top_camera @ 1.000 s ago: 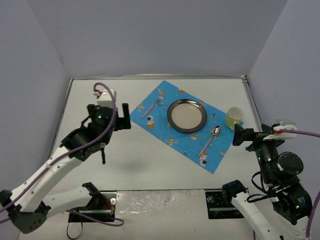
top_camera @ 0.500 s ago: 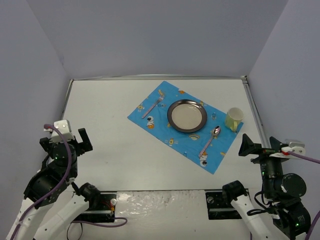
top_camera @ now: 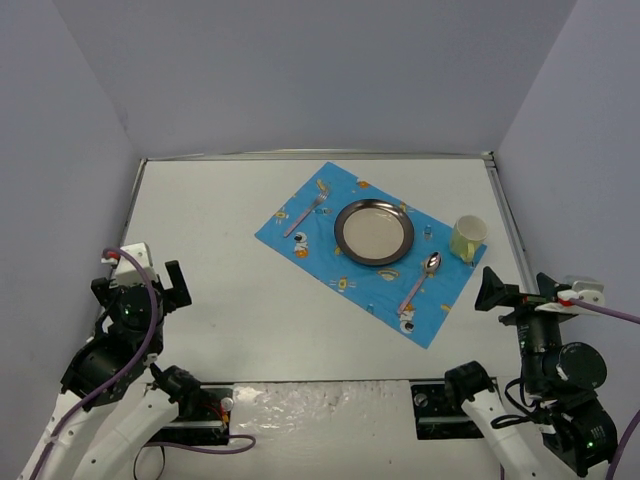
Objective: Set the dinner table for one person
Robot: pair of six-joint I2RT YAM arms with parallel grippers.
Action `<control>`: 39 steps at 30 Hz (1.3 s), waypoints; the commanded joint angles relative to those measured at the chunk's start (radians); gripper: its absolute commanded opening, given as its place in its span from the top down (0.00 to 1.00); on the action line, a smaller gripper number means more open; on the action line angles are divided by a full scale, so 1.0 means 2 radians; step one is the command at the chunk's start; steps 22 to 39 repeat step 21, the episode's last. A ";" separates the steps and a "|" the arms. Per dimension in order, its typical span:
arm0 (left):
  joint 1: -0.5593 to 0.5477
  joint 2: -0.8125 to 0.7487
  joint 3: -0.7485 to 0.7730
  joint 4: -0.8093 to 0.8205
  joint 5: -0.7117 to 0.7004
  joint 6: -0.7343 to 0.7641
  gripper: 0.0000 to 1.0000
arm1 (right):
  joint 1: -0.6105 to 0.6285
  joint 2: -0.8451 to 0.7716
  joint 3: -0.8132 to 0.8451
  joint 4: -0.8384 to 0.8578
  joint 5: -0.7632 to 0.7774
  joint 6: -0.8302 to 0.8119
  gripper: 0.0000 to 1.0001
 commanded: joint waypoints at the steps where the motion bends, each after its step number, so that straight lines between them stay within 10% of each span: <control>1: 0.012 0.002 0.005 0.032 0.006 -0.003 0.03 | 0.003 0.028 0.001 0.049 0.002 -0.004 0.00; 39: 0.030 0.007 0.004 0.037 0.018 0.002 0.03 | 0.003 0.061 0.008 0.075 -0.022 -0.011 0.00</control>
